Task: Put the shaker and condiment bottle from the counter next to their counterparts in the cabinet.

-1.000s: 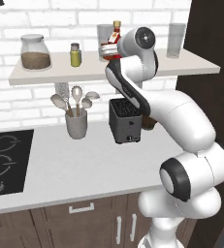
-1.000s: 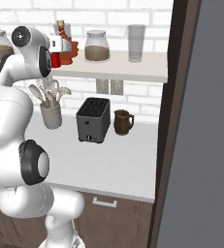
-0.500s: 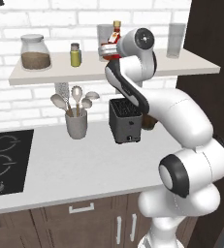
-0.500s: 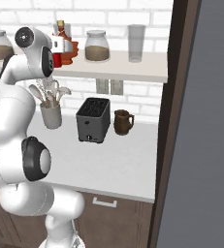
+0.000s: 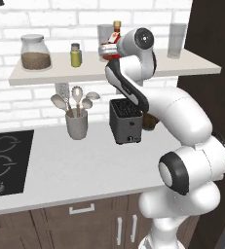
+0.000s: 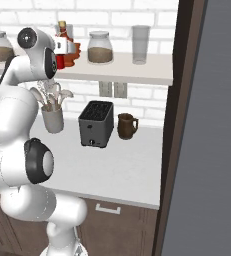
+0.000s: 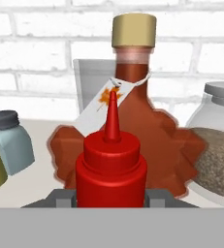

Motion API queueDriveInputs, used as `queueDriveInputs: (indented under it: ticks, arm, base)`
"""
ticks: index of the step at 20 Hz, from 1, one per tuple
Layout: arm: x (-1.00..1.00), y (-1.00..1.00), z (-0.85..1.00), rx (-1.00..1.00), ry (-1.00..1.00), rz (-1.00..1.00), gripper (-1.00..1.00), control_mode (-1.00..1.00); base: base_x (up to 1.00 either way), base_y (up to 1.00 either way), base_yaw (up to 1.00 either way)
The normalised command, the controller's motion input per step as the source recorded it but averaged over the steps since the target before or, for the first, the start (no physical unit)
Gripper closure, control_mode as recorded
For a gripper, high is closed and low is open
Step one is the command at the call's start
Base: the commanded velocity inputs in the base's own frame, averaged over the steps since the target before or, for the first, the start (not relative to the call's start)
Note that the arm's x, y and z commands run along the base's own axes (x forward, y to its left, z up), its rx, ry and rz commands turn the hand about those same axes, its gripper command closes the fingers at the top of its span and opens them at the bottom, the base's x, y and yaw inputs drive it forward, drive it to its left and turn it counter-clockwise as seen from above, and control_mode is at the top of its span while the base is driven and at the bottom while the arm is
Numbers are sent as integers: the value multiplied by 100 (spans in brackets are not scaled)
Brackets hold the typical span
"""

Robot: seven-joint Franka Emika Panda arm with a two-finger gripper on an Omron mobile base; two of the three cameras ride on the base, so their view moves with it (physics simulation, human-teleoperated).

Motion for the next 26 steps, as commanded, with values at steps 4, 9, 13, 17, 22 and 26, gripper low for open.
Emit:
queueDriveInputs:
  ticks: [4,9,13,17,22,26]
  arm:
    - [0,0,0,0,0,0,100,-100]
    - [0,0,-5,0,0,0,100,-100]
    - [0,0,-14,0,0,0,-100,-100]
    - [0,0,-8,0,0,0,-100,-100]
    - [0,0,-6,0,0,0,-100,-100]
    - [0,0,-5,0,0,0,-100,-100]
  base:
    - [0,0,0]
    - [0,0,0]
    - [0,0,0]
    - [0,0,0]
    - [0,0,0]
    - [0,0,0]
